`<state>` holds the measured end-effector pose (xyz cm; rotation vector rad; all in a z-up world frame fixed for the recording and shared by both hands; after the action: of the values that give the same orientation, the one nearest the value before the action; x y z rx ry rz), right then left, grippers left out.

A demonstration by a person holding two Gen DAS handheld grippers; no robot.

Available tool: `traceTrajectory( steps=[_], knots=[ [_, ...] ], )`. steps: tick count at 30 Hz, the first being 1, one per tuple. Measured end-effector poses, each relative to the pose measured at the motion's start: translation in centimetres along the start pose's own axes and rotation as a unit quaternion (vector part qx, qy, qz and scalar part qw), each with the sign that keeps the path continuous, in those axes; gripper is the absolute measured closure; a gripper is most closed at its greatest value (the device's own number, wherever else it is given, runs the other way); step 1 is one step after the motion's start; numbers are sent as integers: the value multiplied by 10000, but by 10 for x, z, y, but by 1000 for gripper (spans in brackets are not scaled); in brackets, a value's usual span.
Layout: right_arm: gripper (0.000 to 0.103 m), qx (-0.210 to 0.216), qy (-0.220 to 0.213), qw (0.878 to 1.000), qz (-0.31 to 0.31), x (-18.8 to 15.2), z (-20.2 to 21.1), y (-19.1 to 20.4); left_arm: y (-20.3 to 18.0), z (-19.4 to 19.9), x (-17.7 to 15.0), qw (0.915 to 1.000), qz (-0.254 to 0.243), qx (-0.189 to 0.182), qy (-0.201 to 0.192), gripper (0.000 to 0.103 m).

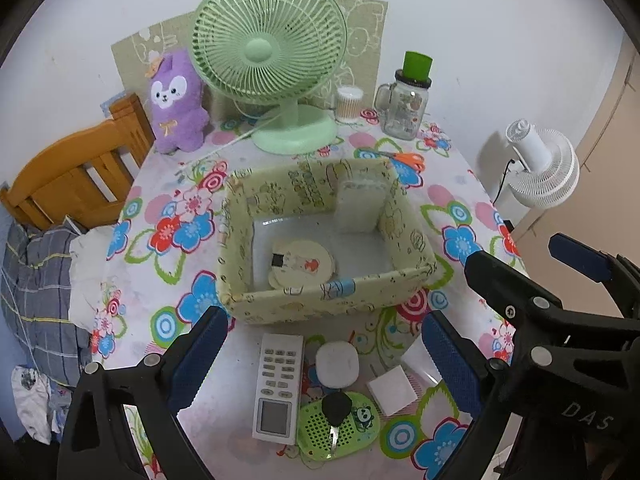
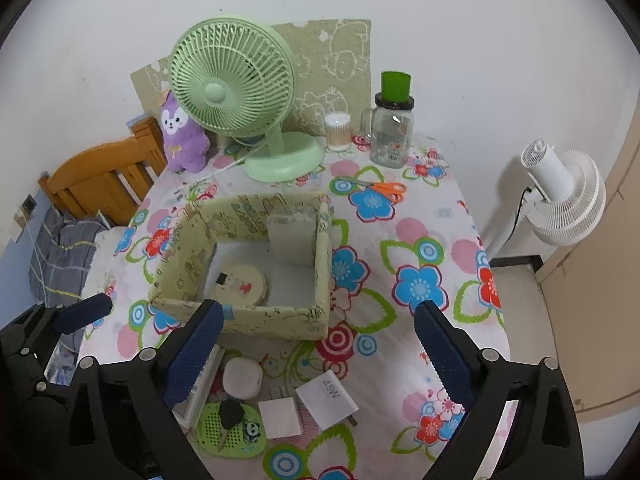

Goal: Organize rigid objects
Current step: 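Withdraw both tools from the box toward the remaining items, then grasp the white square charger with the right tool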

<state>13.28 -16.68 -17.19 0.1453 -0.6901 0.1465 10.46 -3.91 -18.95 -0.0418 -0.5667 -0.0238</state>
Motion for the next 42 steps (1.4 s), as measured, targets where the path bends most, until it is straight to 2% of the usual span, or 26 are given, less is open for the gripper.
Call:
traceTrajectory(
  steps=[4,10,23,32,42],
  knots=[
    [5,5,158,9999,-14,-11,-11,-1,-1,-11,-10,9999,1,-74,127,4],
    [5,-62,127,9998,163,-25,-20,2,-4,-18,-25,9998,-118,-54,180,4],
    [5,-155,218,9993,249,-61,-42,-9,0,-45,-61,9992,-32,-30,402,4],
    [5,-168,346,9989,250,-79,-59,-11,0,-60,-76,9991,-98,-110,399,4],
    [5,-177,521,9981,285,-97,-82,-9,6,-83,-93,9980,-91,-29,631,4]
  ],
)
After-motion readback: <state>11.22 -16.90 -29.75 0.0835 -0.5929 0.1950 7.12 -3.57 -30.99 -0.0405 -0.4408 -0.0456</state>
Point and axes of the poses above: each gripper's, at about its wrist camera, not at the fingertips, and z roughly against the way its jaws point, y to its left, x to its top, the point moved 6 cm from there along -z, roughly the way its jaws point, and after that the axes turned 1 degree about -y, right-handed, at the moved point
